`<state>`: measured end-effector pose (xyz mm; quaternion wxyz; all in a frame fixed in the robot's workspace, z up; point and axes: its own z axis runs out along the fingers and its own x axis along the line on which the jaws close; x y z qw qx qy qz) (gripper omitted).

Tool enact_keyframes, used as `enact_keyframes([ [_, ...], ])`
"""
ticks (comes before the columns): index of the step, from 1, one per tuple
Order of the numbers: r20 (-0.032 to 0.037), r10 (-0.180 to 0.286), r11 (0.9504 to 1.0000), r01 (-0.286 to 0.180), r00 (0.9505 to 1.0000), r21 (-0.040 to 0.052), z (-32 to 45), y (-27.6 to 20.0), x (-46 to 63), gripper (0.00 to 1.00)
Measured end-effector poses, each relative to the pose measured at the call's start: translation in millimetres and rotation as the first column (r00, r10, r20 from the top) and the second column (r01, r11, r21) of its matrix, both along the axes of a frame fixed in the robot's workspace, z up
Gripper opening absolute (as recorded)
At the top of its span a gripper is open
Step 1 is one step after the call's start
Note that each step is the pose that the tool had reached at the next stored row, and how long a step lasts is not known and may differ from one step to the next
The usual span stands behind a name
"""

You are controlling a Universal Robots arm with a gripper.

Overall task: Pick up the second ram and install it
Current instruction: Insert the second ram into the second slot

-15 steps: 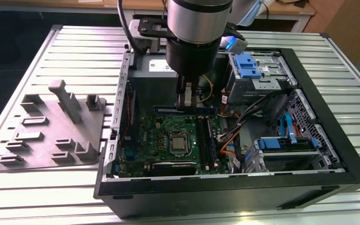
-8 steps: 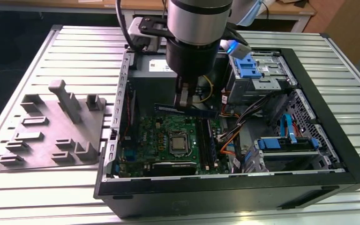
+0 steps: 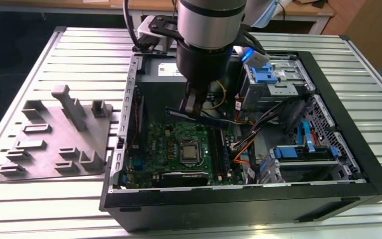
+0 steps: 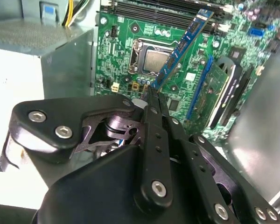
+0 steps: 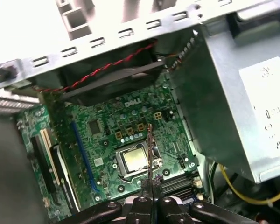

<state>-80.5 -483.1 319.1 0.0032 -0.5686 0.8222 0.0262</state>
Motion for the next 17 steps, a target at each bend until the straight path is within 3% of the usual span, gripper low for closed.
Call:
enact_keyframes([
  [5,0.0000,-0.090,0.9960,0.090,0.9960,0.0000,-1.2,0.0,0.0,0.12],
  [9,0.0000,-0.162,0.9868,0.162,0.9868,0.0000,-2.1,0.0,0.0,0.12],
  [13,0.0000,-0.234,0.9721,0.234,0.9721,0.0000,-3.1,0.0,0.0,0.12],
  [17,0.0001,-0.304,0.9528,0.304,0.9528,0.0001,-4.1,0.0,0.0,0.12],
])
